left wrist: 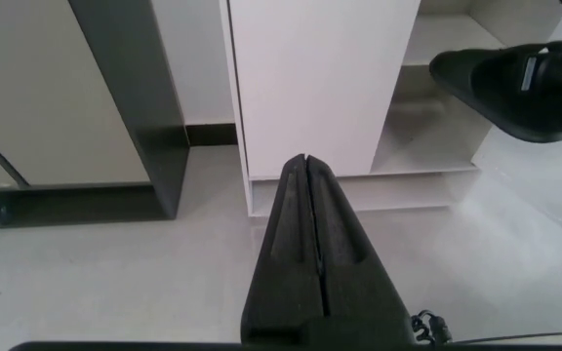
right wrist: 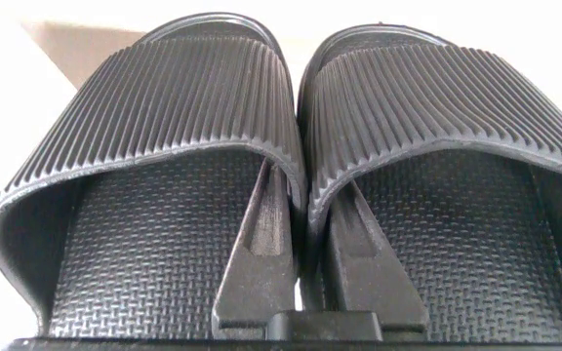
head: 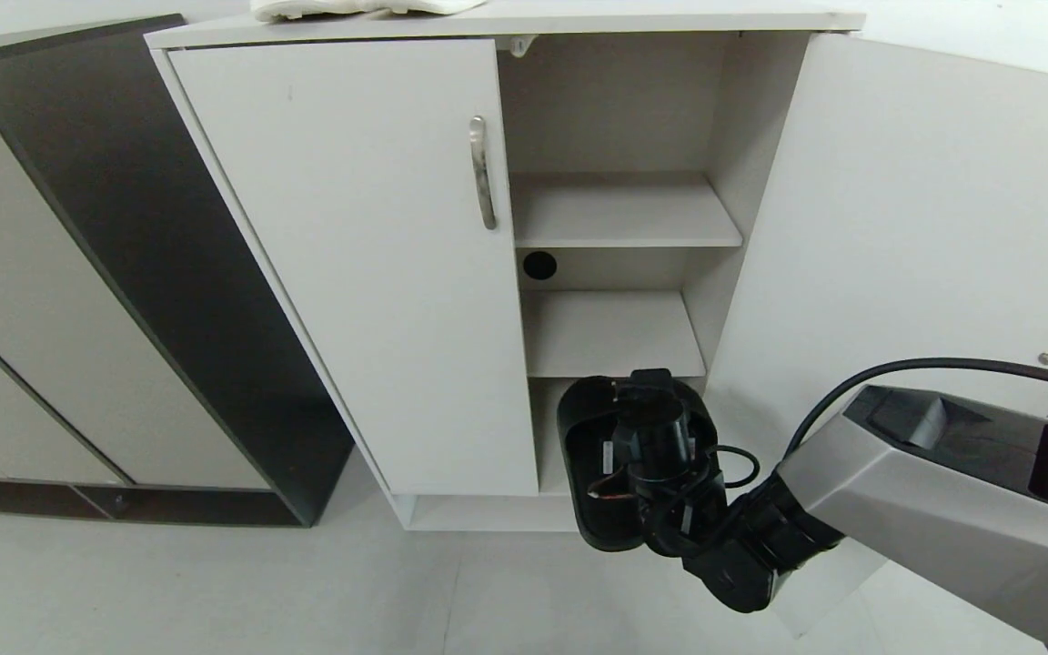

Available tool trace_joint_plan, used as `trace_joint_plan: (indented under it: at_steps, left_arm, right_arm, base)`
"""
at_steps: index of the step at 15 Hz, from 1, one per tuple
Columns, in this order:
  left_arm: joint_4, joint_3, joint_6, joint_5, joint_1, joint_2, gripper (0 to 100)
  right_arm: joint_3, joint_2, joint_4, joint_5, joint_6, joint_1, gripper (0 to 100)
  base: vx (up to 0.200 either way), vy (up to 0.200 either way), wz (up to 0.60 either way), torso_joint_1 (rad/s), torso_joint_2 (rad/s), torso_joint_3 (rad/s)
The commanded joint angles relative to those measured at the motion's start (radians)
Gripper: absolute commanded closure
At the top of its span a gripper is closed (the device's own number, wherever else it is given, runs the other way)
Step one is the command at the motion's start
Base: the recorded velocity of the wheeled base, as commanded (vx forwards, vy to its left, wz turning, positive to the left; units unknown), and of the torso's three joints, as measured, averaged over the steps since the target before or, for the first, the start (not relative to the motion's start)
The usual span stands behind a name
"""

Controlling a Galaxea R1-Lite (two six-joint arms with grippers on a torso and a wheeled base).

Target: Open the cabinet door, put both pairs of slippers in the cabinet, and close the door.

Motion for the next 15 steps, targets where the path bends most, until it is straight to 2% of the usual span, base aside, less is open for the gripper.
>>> trace_joint_plan:
  at_steps: [1,4,8,15]
  left_arm:
    - [0.000,0.000,0.000,0.000,0.000,0.002,100]
    - [0.000,0.000,0.000,0.000,0.000,0.002,100]
    - [0.000,0.000,0.000,0.000,0.000,0.002,100]
    - [0.000,0.000,0.000,-0.001,0.000,0.002,100]
  right_arm:
    - [0.018,-0.002,-0.058,-0.012,-0.014,0.011,100]
    - [0.051,0.012,-0.173,-0.012,-0.055,0.011,100]
    - [0.048,0.054,-0.229,-0.012,-0.083,0.003,100]
    - [0.043,0.070,-0.228,-0.011,-0.092,0.000,100]
  base:
    - [0.000,0.000,0.00,0.000,0.00,0.000]
    - [0.000,0.000,0.00,0.000,0.00,0.000]
    - [0.000,0.000,0.00,0.000,0.00,0.000]
    - [0.200,0.000,0.00,0.000,0.00,0.004]
